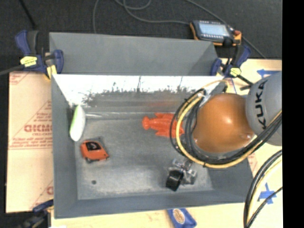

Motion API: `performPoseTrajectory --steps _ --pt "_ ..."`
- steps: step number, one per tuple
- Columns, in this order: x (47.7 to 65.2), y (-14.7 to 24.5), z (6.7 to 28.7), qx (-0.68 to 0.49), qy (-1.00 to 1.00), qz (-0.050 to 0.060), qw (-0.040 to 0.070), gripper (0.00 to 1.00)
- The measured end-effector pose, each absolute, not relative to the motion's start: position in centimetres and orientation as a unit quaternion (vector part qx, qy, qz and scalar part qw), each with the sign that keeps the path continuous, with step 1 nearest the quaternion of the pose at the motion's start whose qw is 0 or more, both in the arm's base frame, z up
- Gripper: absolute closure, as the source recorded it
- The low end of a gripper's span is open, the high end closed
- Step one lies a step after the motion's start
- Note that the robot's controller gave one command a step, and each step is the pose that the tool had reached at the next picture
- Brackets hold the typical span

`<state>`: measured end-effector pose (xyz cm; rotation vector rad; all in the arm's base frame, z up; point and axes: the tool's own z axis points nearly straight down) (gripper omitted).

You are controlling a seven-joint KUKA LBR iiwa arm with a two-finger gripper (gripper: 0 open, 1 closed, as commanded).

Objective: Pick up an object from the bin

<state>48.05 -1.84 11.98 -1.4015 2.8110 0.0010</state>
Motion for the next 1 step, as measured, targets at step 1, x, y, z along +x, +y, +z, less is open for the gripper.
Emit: performPoseTrajectory --steps 1 --pt "48.02 -1.83 13.38 -0.446 0.895 0.001 -0.001 1.0"
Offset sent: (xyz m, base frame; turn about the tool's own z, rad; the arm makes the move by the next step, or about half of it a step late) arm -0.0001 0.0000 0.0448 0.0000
